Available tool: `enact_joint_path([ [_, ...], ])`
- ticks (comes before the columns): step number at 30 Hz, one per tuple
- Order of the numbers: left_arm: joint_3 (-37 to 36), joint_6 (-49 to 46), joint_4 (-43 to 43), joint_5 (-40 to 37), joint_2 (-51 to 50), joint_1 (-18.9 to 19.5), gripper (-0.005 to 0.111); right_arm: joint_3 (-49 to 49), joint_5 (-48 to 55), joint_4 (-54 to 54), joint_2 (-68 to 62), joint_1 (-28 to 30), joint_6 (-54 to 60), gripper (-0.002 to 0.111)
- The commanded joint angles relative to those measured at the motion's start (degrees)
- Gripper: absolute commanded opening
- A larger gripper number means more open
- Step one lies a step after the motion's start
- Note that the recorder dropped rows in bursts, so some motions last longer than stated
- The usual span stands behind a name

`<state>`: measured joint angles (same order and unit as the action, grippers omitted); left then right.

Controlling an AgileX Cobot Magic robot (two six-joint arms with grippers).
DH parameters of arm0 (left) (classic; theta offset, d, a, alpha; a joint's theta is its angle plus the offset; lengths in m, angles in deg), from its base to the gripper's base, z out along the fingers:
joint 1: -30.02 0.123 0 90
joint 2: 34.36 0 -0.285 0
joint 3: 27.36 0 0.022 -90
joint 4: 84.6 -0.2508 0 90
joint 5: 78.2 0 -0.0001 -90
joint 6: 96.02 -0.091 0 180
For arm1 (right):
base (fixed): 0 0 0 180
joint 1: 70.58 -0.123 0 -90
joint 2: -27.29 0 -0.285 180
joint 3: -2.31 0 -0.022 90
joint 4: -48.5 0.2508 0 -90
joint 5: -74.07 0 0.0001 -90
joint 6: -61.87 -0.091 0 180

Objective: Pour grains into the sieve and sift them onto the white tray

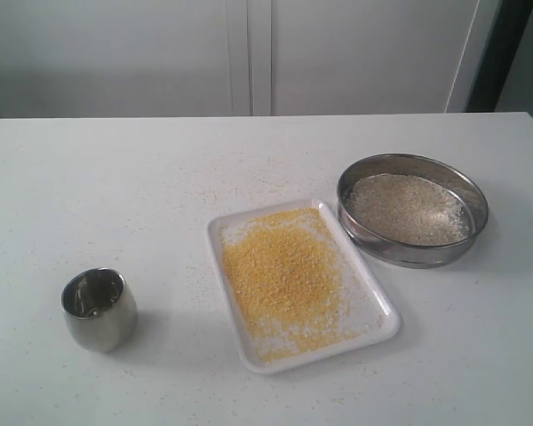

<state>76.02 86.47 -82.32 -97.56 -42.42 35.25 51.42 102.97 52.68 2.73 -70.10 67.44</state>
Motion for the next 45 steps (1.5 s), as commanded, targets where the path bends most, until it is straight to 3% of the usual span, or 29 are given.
enact_joint_path([
  [1,-0.6,-0.2,0.7,-1.0,0.3,0.0,0.0,0.3,-2.3,0.1,0.4,-0.1,0.6,0.0],
  [35,-0.6,-0.2,0.7,-1.0,0.3,0.0,0.0,0.3,-2.0,0.1,1.3,-0.5,0.1,0.0],
  [45,-0.6,-0.2,0.7,-1.0,0.3,0.0,0.0,0.3,-2.0,0.1,4.2,-0.5,-7.0,0.0],
])
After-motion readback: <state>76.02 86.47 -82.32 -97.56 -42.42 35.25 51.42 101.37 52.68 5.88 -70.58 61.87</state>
